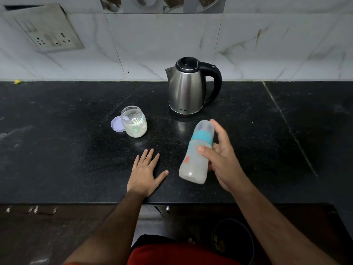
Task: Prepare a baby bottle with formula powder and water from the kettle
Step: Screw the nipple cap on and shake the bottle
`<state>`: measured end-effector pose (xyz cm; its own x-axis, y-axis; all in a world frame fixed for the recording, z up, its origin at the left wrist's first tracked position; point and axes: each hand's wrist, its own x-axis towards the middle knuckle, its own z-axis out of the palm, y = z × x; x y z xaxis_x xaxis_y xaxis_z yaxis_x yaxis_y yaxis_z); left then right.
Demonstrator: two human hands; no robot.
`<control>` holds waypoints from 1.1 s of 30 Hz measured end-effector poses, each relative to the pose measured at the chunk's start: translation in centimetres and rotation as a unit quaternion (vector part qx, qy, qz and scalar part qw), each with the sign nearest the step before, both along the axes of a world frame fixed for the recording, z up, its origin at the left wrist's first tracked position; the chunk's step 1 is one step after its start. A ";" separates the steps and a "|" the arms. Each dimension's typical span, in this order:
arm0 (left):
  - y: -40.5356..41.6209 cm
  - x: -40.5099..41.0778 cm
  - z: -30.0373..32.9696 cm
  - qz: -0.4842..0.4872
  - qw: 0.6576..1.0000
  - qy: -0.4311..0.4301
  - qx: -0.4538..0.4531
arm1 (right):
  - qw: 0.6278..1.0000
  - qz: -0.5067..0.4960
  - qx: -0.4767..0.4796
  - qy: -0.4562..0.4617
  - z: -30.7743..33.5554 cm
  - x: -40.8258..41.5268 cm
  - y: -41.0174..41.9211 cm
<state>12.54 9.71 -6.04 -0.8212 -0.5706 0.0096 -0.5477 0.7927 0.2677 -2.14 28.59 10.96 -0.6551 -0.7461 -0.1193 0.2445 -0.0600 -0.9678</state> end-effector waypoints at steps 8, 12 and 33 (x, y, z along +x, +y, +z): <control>0.0 0.0 0.0 0.002 1.000 0.003 0.000 | 0.997 -0.071 -0.021 -0.023 0.4 -0.4 -0.2; 0.0 0.0 0.0 0.001 1.000 0.001 -0.001 | 1.000 0.021 0.000 0.000 0.2 0.2 0.3; 0.0 0.0 -0.2 0.002 1.000 0.003 -0.002 | 0.999 -0.038 -0.017 -0.012 0.1 -0.4 0.3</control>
